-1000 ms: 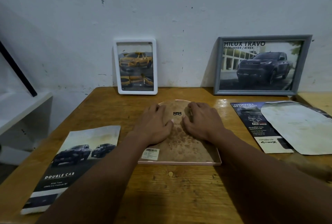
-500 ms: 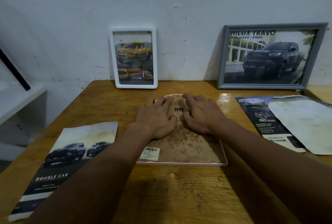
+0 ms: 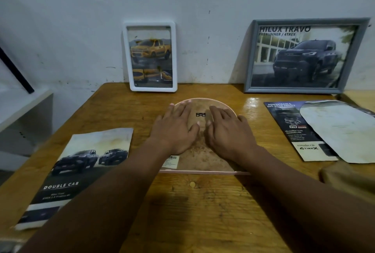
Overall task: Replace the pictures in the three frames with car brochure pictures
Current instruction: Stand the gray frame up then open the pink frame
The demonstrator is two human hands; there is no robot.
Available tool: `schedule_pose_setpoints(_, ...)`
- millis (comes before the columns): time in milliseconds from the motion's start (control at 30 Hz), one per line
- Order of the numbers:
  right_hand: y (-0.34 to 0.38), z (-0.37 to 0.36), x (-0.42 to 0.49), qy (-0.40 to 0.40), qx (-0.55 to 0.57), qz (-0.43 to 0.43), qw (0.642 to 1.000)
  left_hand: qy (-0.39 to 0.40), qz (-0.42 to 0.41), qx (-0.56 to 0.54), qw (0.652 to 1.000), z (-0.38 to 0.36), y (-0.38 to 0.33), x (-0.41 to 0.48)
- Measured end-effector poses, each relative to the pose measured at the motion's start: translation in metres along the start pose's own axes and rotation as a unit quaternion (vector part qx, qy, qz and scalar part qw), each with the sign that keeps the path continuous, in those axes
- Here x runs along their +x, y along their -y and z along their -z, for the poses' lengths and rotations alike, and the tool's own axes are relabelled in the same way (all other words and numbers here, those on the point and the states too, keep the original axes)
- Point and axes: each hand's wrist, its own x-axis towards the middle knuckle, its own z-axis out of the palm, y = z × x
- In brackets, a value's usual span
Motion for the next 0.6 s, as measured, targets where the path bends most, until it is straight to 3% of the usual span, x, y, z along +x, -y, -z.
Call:
schedule_pose_setpoints(167, 0.004, 0.001, 0.003, -0.050, -0.036, -0.038, 0.997, -0.047, 0.034, 0.060, 0.996, 0.005, -0.007, -0.006)
schedule_pose_setpoints(267, 0.003, 0.005, -0.001, -0.083, -0.050, -0.109, 0.989, -0.087, 0.068, 0.098, 0.989, 0.015, -0.016, -0.016)
schedule_pose_setpoints(400, -0.009, 0.014, -0.011, -0.069, 0.012, -0.172, 0.983, -0.094, 0.083, 0.002, 0.992, 0.015, -0.011, -0.025)
schedule_pose_setpoints(500, -0.014, 0.022, -0.018, -0.035, 0.131, -0.180, 0.974, -0.073, 0.086, -0.088, 0.990, 0.018, -0.010, -0.027)
schedule_pose_setpoints(600, -0.020, 0.038, -0.023, -0.066, 0.324, -0.209, 0.920, -0.075, 0.093, -0.142, 0.983, 0.020, -0.028, -0.031)
